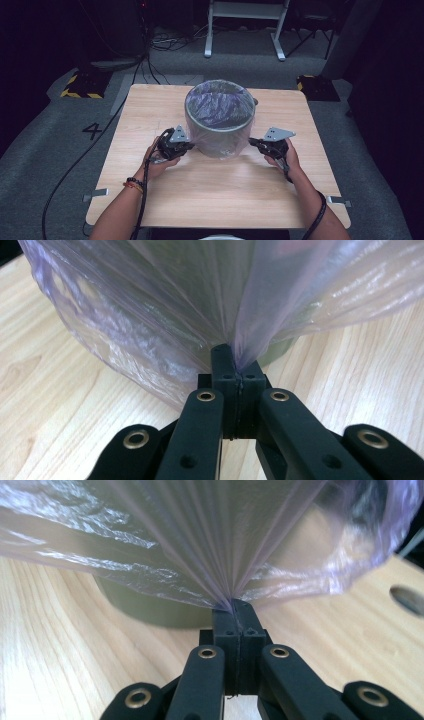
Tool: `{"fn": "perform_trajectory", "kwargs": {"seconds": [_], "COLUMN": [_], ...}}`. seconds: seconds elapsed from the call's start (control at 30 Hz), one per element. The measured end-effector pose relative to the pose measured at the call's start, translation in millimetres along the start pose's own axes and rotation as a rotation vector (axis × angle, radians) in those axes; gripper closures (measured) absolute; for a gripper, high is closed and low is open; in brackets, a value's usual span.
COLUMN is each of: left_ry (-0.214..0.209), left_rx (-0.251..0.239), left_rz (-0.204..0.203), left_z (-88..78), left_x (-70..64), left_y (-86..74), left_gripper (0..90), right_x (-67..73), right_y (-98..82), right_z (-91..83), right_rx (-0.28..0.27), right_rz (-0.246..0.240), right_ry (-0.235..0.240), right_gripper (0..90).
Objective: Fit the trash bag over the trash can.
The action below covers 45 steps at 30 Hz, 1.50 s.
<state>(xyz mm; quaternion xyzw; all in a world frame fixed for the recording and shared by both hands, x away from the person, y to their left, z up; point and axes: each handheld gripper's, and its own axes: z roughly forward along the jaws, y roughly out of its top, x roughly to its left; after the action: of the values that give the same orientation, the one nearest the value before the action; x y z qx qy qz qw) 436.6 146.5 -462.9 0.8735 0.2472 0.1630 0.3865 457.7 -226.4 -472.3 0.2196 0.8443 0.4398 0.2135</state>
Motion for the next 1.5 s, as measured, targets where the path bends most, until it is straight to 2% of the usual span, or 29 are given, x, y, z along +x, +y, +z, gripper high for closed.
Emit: {"fn": "perform_trajectory", "kwargs": {"seconds": [0.07,0.13,0.17,0.27,0.43,0.67,0.73,1.0,1.17,1.33,1.4,1.43,1.5], "left_ry": [0.003,0.006,0.007,-0.007,-0.008,-0.013,-0.005,-0.01,-0.006,0.001,0.015,0.022,0.042], "left_rx": [0.023,0.03,0.034,0.038,0.058,0.07,0.079,0.087,0.067,0.058,0.05,0.045,0.014], "left_rz": [-0.011,-0.016,-0.018,-0.03,-0.03,-0.057,-0.063,-0.093,-0.101,-0.102,-0.109,-0.116,-0.145], "left_z": [0.8,1.5,2.5,7.1,11.6,12.4,12.7,12.8,12.5,10.5,8.7,7.0,1.5], "left_x": [2.1,3.0,3.8,4.0,4.7,11.7,14.0,18.6,15.8,12.1,10.6,10.6,10.1], "left_y": [-3.7,-5.3,-7.0,-12.4,-16.0,-22.6,-25.5,-32.8,-36.5,-38.6,-40.4,-41.1,-42.2], "left_gripper": [89.6,89.5,89.5,89.4,89.5,89.7,89.7,89.1,85.5,74.9,66.1,66.1,52.6], "right_x": [-4.0,-5.4,-8.2,-9.2,-9.9,-14.1,-15.7,-20.1,-20.6,-22.2,-22.7,-23.3,-24.8], "right_y": [-4.1,-5.9,-9.9,-13.2,-15.1,-21.2,-24.6,-28.8,-30.9,-32.8,-33.7,-34.4,-35.6], "right_z": [0.5,1.0,2.3,3.3,3.9,4.0,5.2,6.3,7.7,6.1,5.1,4.8,3.8], "right_rx": [0.035,0.04,0.051,0.057,0.074,0.09,0.113,0.127,0.145,0.141,0.138,0.135,0.13], "right_rz": [0.023,0.033,0.056,0.074,0.079,0.103,0.117,0.149,0.143,0.156,0.163,0.166,0.183], "right_ry": [-0.003,-0.007,-0.004,-0.005,-0.005,-0.007,-0.01,-0.026,-0.044,-0.05,-0.056,-0.056,-0.059], "right_gripper": [90.0,90.0,90.0,90.0,90.0,90.0,90.0,90.0,90.0,90.0,90.0,90.0,90.0]}}
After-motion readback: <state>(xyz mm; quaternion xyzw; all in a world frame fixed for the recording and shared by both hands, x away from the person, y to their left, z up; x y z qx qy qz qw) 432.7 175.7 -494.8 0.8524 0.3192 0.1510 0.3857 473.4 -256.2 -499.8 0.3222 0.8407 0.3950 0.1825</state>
